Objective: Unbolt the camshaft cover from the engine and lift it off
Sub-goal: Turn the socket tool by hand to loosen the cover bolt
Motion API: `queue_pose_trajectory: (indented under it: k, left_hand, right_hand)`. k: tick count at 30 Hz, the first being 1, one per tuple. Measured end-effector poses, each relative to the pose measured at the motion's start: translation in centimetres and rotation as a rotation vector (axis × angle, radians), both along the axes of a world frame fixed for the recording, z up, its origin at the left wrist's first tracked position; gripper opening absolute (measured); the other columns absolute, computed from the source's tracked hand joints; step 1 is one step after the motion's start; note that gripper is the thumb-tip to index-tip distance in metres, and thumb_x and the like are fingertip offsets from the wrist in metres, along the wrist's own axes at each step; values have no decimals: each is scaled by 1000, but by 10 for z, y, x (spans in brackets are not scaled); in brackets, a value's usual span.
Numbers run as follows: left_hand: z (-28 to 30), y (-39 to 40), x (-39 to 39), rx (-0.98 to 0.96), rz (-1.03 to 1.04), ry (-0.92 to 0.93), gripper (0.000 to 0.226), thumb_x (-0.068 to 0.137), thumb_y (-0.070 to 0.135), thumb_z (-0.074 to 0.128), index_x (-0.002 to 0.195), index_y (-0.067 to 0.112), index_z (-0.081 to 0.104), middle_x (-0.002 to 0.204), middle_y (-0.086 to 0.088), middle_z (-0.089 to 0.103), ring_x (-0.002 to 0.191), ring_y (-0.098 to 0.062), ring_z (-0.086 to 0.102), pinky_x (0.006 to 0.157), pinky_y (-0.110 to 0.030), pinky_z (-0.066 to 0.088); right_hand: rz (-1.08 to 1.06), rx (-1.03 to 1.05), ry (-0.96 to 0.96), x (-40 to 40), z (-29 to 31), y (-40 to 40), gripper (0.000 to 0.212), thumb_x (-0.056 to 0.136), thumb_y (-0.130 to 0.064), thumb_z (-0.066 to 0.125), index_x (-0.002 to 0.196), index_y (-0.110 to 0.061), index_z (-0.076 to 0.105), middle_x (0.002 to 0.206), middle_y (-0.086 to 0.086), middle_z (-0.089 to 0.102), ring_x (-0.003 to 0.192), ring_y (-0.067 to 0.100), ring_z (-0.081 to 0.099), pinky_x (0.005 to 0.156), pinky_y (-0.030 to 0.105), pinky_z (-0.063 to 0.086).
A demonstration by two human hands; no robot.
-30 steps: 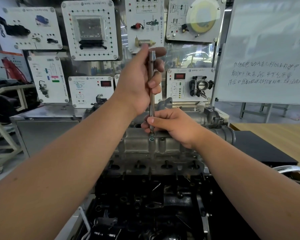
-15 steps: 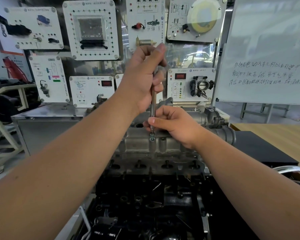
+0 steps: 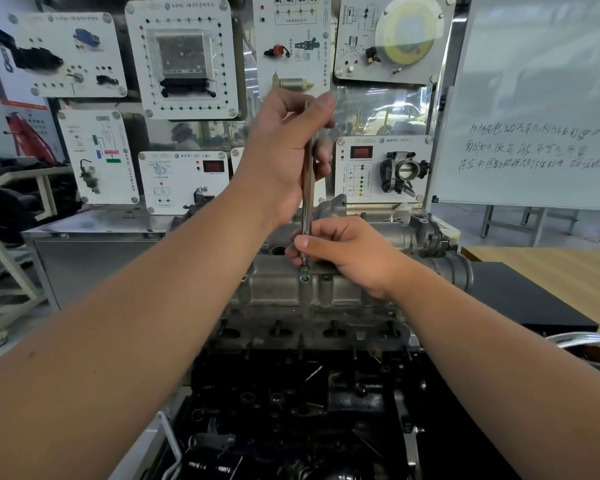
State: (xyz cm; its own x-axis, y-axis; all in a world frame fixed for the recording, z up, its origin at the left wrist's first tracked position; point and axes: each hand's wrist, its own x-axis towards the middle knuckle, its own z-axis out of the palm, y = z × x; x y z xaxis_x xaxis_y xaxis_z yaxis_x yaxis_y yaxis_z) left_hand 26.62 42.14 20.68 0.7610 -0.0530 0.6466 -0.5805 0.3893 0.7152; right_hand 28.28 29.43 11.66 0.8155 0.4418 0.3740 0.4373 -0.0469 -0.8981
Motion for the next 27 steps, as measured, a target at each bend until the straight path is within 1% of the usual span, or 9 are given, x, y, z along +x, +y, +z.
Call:
queue_pose_trajectory:
  k: [3,6,8,11,15,19,23,25,27]
  left_hand:
    - [-7,-1,3,46,16,5,15,104,23,59,92,17,52,70,4,62,45,-8,45,47,-25,41]
    - [-28,9,7,268,186,-32,23,109,31,48,94,19,61,68,4,65,47,-12,52,49,-24,45]
    - [-44,18,7,443,311,-59,23,109,33,47,96,24,63,71,4,71,56,-12,64,52,-22,52]
    - [-65,29,5,587,388,-56,20,106,34,51,93,29,66,85,10,76,74,-5,72,56,-24,59]
    - [-73,31,5,628,516,-100,13,102,34,60,92,29,67,87,8,75,77,-5,70,70,-28,59]
    - [-75,28,7,590,568,-76,27,95,38,69,90,13,60,83,-9,71,70,-18,66,65,-36,53]
    - [-78,17,9,549,549,-83,33,94,34,71,82,12,50,66,-4,67,57,-6,66,51,-16,45]
    - [-82,11,9,603,548,-69,32,95,39,65,81,15,49,63,-2,66,54,-9,65,47,-17,44]
    - [-89,6,10,672,546,-52,30,98,43,54,83,18,50,64,2,65,54,-8,65,49,-18,47]
  right_hand:
    - [3,10,7,2,0,0,19,96,-12,65,88,-21,79,96,8,78,89,18,72,96,40,56]
    - [32,21,29,3,0,0,20,97,-9,62,92,-19,79,96,8,78,87,15,73,88,30,59]
    - [46,25,33,3,1,0,21,98,-7,61,94,-18,78,96,7,78,89,15,74,85,25,58]
    - [40,-33,11,5,1,-2,17,99,-10,60,98,-16,76,98,4,78,94,19,74,93,29,54]
    - [18,5,46,6,4,-1,34,83,-19,60,116,-10,66,104,5,73,103,24,69,99,37,53]
    - [-204,171,-2,-3,18,3,37,83,-46,51,106,-21,65,105,-4,72,103,15,68,94,41,51]
    - [-376,339,-167,-21,66,20,51,78,-68,58,109,-28,62,112,-6,72,100,9,70,88,36,54]
    - [-436,296,-289,-29,89,30,45,86,-60,62,111,-22,62,101,-5,74,91,11,72,84,36,58]
    - [-444,298,-378,-34,100,40,19,100,-37,58,100,-19,65,79,-7,73,72,11,71,75,36,62]
